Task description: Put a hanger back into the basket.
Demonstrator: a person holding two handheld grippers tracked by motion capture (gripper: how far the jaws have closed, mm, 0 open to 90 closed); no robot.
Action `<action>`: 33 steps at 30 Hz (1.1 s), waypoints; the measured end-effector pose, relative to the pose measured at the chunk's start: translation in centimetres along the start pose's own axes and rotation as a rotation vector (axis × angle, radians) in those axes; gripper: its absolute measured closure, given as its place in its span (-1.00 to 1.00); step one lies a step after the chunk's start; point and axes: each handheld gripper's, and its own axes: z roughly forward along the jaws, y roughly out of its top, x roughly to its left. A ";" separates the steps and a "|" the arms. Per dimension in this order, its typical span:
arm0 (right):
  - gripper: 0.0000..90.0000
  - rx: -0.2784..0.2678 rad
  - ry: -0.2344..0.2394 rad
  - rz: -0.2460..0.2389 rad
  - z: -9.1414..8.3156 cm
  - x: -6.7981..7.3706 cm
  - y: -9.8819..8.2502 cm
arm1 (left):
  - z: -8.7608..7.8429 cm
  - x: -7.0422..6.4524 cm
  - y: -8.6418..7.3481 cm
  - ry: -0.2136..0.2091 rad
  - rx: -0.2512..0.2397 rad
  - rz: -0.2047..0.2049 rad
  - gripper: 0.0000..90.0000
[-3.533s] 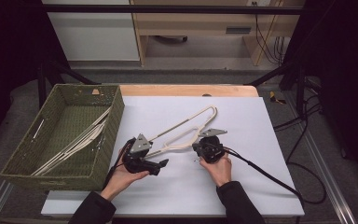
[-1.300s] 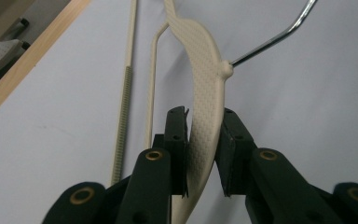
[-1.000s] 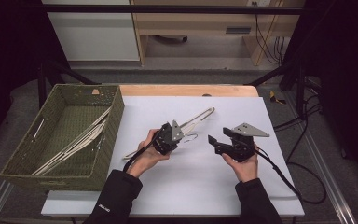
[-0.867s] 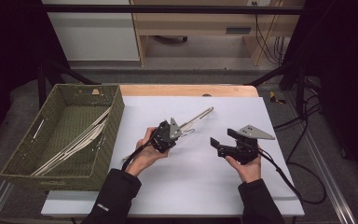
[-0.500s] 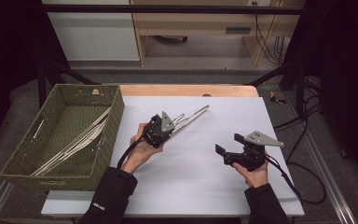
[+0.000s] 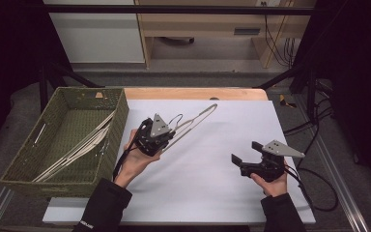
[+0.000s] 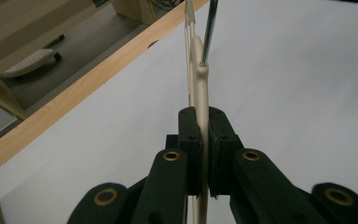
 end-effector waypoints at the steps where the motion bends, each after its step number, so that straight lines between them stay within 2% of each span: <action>1: -0.86 0.000 -0.002 -0.004 -0.1 -0.1 -0.1 | -0.6 0.0 0.2 -0.010 -0.010 -0.004 0.91; 5: -0.88 0.003 -0.001 -0.017 -0.5 -0.2 -0.3 | -2.8 0.0 1.0 -0.033 -0.057 -0.016 0.91; 8: -0.89 0.007 -0.006 -0.025 -0.6 -0.4 -0.4 | -4.4 0.0 1.8 -0.043 -0.080 -0.006 0.91; 10: -0.89 0.009 -0.007 -0.032 -0.7 -0.5 -0.5 | -5.7 0.1 2.4 -0.039 -0.088 0.011 0.91; 15: -0.89 0.011 -0.008 -0.035 -0.8 -0.6 -0.5 | -8.2 0.8 3.7 -0.033 -0.108 0.023 0.91; 21: -0.89 0.015 -0.004 -0.034 -0.8 -0.6 -0.6 | -11.3 2.1 5.2 -0.015 -0.127 0.039 0.91; 25: -0.89 0.015 -0.001 -0.037 -0.8 -0.6 -0.6 | -12.7 3.4 5.5 -0.020 -0.146 0.032 0.91; 29: -0.89 0.016 0.001 -0.040 -0.9 -0.6 -0.6 | -13.9 4.6 5.5 0.015 -0.134 0.041 0.91; 33: -0.89 0.015 -0.003 -0.039 -0.8 -0.6 -0.6 | -15.0 6.2 4.7 0.045 -0.131 0.039 0.91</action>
